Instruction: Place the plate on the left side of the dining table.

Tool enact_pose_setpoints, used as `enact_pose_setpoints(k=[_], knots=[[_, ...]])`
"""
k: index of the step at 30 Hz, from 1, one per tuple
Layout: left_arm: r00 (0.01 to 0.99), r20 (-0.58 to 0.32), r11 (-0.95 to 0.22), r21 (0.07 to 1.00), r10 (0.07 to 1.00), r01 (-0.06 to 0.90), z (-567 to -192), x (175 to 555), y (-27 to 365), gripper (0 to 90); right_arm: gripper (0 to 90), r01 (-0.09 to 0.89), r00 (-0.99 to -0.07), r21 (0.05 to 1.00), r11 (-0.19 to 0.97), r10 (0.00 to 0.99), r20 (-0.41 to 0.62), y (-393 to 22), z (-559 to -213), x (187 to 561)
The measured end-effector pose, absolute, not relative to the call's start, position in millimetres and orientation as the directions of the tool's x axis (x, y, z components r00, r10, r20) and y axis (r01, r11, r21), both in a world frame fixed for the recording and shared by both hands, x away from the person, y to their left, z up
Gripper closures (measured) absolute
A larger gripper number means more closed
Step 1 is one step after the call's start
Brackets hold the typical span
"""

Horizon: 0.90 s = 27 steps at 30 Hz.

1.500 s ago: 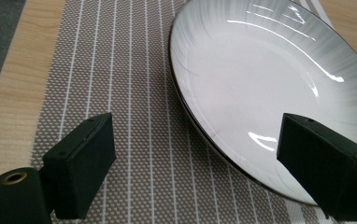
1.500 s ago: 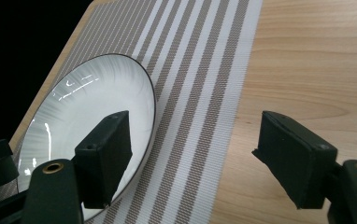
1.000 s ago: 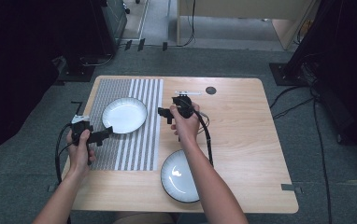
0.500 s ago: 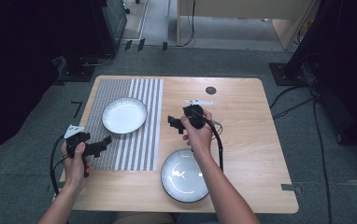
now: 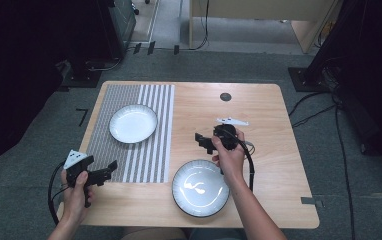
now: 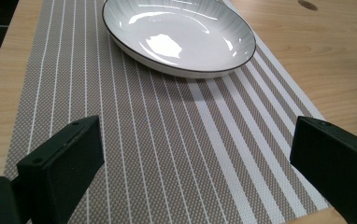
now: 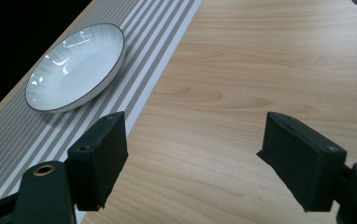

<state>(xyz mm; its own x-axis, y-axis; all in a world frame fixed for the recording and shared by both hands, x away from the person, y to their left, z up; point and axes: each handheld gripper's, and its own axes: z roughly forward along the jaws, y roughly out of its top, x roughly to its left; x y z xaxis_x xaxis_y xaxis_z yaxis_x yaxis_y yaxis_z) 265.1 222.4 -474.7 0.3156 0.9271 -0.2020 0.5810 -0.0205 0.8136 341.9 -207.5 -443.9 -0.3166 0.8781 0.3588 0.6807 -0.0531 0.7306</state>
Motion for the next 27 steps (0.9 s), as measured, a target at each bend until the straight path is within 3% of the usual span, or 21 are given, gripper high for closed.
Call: enact_pose_setpoints(k=[10, 15, 18, 27], knots=[[0.306, -0.210, -0.020, 0.795, 0.928, 0.607, -497, 239, 231, 2.5, 22.4, 0.662, -0.297, 0.746, -0.077, 0.887, 0.355, -249, -447, 310], [0.295, -0.161, -0.050, 0.801, 0.942, 0.596, -501, 230, 236, 2.5, 22.4, 0.661, -0.279, 0.746, -0.084, 0.895, 0.348, -266, -453, 299], [0.246, -0.086, -0.072, 0.818, 0.965, 0.571, -501, 225, 243, 2.5, 22.5, 0.658, -0.256, 0.745, -0.106, 0.900, 0.353, -284, -460, 288], [0.194, -0.068, -0.063, 0.798, 0.979, 0.600, -510, 224, 269, 2.5, 22.5, 0.649, -0.187, 0.742, -0.169, 0.910, 0.370, -331, -472, 259]])
